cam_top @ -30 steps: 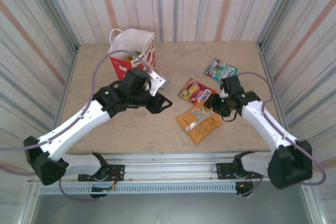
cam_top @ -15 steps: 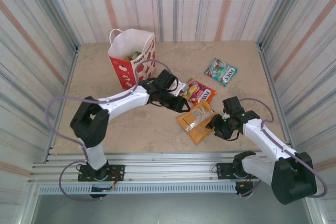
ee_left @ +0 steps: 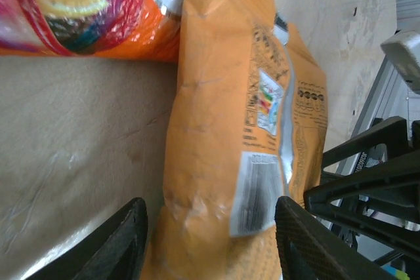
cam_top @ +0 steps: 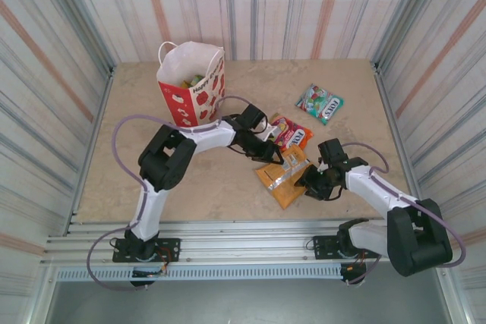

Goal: Place the snacks into the paper bag

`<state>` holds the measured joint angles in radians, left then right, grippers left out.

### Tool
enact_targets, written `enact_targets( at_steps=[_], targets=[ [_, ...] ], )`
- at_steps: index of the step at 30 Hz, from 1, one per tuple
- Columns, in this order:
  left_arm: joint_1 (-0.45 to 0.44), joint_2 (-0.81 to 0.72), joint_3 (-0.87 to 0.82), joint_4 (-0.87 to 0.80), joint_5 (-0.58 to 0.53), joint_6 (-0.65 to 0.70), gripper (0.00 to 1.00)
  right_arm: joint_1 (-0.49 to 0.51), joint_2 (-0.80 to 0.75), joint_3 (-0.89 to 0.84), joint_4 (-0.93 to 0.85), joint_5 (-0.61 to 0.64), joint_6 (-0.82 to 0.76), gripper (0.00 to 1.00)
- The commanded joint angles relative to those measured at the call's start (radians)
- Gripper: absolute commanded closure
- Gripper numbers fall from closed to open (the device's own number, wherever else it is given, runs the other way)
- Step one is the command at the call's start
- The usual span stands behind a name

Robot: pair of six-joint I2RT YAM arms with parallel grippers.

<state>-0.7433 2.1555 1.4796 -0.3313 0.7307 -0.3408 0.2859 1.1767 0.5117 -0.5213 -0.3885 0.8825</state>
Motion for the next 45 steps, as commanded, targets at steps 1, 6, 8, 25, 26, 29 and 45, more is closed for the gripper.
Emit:
enact_targets(
  at_steps=[1, 6, 8, 25, 26, 29, 45],
  targets=[
    [0.001, 0.048, 0.025, 0.012, 0.089, -0.009, 0.46, -0.011, 0.012, -0.014, 0.017, -0.008, -0.010, 0.50],
    [-0.002, 0.086, 0.020, 0.039, 0.172, -0.013, 0.47, -0.013, 0.036, -0.013, 0.049, -0.030, -0.013, 0.53],
    [-0.008, 0.090, 0.012, 0.059, 0.203, -0.014, 0.48, -0.013, 0.047, -0.012, 0.060, -0.034, -0.014, 0.55],
    [-0.014, -0.116, 0.029, -0.088, 0.090, 0.103, 0.83, -0.020, -0.077, 0.058, -0.031, 0.022, -0.046, 0.44],
    [-0.013, -0.142, 0.039, -0.115, 0.060, 0.122, 0.85, -0.022, -0.100, 0.066, -0.041, 0.029, -0.046, 0.44],
    [-0.006, -0.235, 0.094, -0.219, -0.039, 0.198, 0.88, -0.030, -0.163, 0.105, -0.058, 0.038, -0.063, 0.43],
    [0.093, -0.379, 0.703, -0.614, -0.669, 0.666, 0.93, 0.087, -0.054, 0.406, -0.043, 0.073, -0.164, 0.45]
  ],
)
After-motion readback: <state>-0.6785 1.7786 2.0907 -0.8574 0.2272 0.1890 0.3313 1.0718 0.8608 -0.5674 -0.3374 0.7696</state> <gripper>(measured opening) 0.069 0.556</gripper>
